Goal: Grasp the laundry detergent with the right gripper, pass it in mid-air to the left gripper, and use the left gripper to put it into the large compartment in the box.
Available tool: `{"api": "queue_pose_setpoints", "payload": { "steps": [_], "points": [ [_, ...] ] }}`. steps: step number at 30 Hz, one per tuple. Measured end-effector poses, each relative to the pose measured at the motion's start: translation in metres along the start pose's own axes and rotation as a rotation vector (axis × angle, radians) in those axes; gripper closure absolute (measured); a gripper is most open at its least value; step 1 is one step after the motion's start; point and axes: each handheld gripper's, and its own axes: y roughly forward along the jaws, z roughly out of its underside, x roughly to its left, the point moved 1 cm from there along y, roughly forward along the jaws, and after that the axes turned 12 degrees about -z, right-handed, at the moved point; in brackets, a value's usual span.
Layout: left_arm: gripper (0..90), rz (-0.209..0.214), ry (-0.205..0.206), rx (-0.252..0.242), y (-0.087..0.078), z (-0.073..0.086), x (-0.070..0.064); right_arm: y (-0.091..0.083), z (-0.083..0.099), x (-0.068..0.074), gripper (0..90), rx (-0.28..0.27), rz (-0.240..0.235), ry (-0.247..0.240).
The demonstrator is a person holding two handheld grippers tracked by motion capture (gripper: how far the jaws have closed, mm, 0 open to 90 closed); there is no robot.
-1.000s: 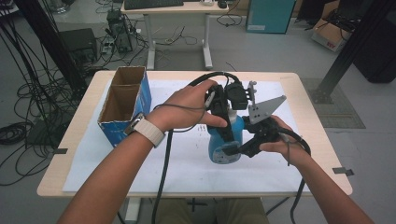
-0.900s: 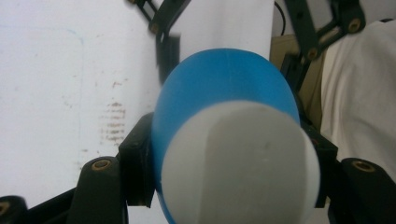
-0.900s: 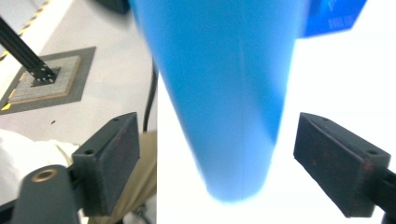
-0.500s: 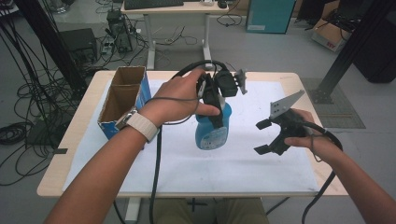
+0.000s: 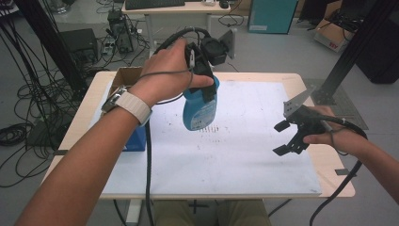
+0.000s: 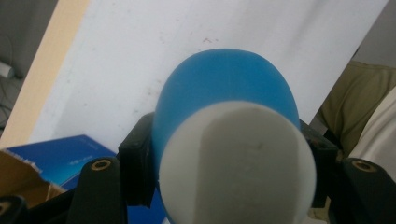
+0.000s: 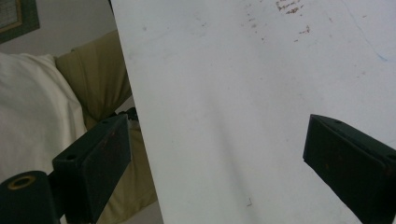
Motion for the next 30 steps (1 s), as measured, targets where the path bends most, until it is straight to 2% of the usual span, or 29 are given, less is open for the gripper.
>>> {"api": "queue_pose_setpoints", "payload": {
  "steps": [3,6,9,14,18,24,25,30],
  "points": [
    [37.5,-0.008,-0.046,0.018,-0.008,0.003,0.009,-0.005,0.000,0.001,7.8,0.012,0.008,-0.001],
    [37.6,-0.020,-0.114,0.027,-0.018,0.008,0.019,-0.010,0.001,0.001,8.3,0.032,0.014,0.004],
    [37.6,-0.032,-0.153,0.028,-0.026,0.011,0.027,-0.014,0.003,0.000,8.2,0.056,0.025,-0.001],
    [37.5,-0.060,-0.216,0.030,-0.038,0.015,0.040,-0.019,0.004,-0.003,8.2,0.054,0.042,0.007],
    [37.5,-0.076,-0.250,0.039,-0.043,0.018,0.049,-0.020,0.003,-0.005,8.2,0.057,0.048,0.011],
    [37.5,-0.102,-0.345,0.056,-0.052,0.025,0.065,-0.022,0.004,-0.007,8.3,0.063,0.059,0.017],
    [37.5,-0.107,-0.348,0.064,-0.054,0.026,0.068,-0.022,0.004,-0.008,8.3,0.066,0.059,0.016],
    [37.5,-0.142,-0.442,0.082,-0.061,0.038,0.086,-0.023,0.005,-0.011,8.3,0.071,0.061,0.026]
  ]
}}
